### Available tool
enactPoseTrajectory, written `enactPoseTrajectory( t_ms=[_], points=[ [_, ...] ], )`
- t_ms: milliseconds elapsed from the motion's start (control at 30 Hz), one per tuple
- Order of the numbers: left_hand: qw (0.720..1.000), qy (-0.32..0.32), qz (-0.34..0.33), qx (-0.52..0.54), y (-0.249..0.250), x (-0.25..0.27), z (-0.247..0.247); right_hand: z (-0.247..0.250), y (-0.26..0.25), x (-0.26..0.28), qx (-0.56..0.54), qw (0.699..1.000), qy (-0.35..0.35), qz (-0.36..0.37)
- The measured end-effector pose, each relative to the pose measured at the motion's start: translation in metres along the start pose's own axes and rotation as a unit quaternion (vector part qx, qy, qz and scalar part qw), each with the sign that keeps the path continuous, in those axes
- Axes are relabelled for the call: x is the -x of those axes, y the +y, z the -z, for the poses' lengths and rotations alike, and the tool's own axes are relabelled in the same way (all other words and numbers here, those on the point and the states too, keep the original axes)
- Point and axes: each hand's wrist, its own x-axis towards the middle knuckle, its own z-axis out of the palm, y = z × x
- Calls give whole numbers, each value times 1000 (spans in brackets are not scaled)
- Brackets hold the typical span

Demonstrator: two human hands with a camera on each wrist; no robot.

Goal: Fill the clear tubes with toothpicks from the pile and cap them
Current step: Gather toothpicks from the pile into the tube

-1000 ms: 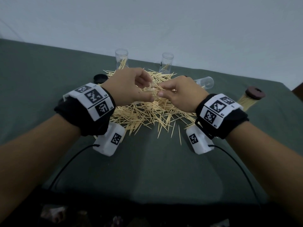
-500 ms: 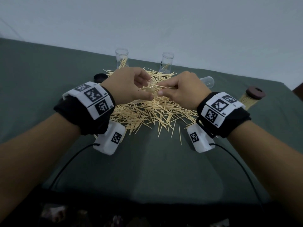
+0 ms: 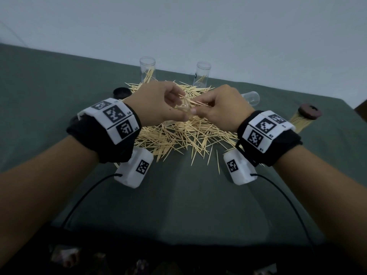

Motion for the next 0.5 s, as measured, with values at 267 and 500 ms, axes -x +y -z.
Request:
enactPoseTrajectory(
  t_ms=[267, 500],
  points=[
    [1000, 12, 13, -8, -3, -2, 0, -4, 1, 1, -6, 999, -31, 7],
    [1000, 14, 20, -4, -5, -2, 2, 0, 0, 1, 18, 1000, -4, -14]
  ],
)
